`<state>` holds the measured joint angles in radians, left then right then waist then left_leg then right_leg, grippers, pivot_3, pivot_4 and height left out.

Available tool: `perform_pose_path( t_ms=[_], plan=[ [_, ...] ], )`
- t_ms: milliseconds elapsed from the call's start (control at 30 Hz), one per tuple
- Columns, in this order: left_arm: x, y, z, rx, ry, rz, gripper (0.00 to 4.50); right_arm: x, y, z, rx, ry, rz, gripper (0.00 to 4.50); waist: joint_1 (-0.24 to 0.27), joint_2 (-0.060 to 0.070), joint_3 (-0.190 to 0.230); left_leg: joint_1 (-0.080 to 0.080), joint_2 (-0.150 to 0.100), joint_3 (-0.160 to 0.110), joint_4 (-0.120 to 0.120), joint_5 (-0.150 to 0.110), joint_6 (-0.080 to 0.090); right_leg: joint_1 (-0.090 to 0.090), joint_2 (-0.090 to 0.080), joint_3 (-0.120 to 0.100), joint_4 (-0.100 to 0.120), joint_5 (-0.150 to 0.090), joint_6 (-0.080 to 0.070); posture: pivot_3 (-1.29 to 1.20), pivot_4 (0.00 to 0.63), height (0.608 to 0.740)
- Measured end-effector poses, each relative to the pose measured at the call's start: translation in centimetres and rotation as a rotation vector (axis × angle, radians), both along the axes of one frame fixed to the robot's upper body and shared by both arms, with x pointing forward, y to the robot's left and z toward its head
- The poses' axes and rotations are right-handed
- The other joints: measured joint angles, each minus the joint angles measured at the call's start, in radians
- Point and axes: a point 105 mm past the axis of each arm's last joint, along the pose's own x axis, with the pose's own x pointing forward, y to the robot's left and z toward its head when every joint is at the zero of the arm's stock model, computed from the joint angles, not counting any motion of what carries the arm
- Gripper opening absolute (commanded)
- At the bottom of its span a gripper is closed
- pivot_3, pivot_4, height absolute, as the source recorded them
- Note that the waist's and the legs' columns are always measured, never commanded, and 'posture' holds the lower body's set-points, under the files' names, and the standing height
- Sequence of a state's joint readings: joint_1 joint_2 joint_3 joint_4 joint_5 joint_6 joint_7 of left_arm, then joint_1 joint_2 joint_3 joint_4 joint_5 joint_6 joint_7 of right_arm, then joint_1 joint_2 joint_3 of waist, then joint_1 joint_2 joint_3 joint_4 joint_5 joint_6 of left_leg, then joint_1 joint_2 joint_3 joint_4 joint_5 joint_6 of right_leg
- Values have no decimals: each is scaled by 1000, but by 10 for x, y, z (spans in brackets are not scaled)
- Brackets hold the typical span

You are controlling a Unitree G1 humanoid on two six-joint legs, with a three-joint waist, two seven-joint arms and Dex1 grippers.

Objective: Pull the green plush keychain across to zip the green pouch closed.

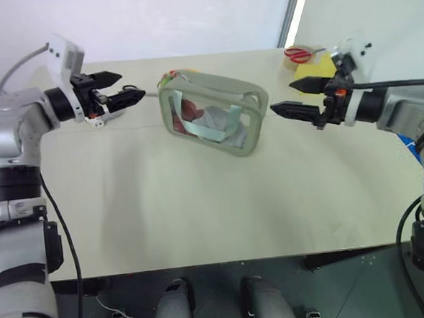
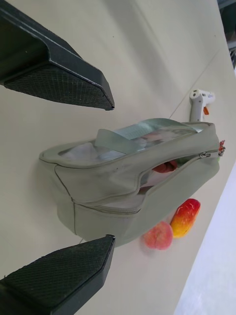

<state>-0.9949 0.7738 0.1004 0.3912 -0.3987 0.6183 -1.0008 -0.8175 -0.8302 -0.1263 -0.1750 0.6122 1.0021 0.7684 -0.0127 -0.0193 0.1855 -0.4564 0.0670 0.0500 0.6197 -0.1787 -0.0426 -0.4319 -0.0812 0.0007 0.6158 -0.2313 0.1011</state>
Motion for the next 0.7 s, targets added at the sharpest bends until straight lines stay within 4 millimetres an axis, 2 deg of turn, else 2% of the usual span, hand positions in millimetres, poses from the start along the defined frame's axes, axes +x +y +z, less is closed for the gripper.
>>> perform_pose_path(
  t_ms=[233,533,700],
  plan=[
    [2,4,3,-2,-20,33,4500,1,1,1,3,-15,3,4209,1,0,0,-5,0,0,4,0,0,-5,0,0,4,2,4,0,150,740],
    [9,14,1,-12,-33,112,4500,7,6,0,-22,-28,8,4209,0,0,0,-5,0,0,11,0,0,-5,0,0,12,0,0,0,150,740],
    [9,8,0,-15,-34,74,4500,11,17,4,-73,-61,21,4209,0,0,0,-5,0,-1,12,0,0,-6,0,0,14,0,0,0,150,740]
  ],
)
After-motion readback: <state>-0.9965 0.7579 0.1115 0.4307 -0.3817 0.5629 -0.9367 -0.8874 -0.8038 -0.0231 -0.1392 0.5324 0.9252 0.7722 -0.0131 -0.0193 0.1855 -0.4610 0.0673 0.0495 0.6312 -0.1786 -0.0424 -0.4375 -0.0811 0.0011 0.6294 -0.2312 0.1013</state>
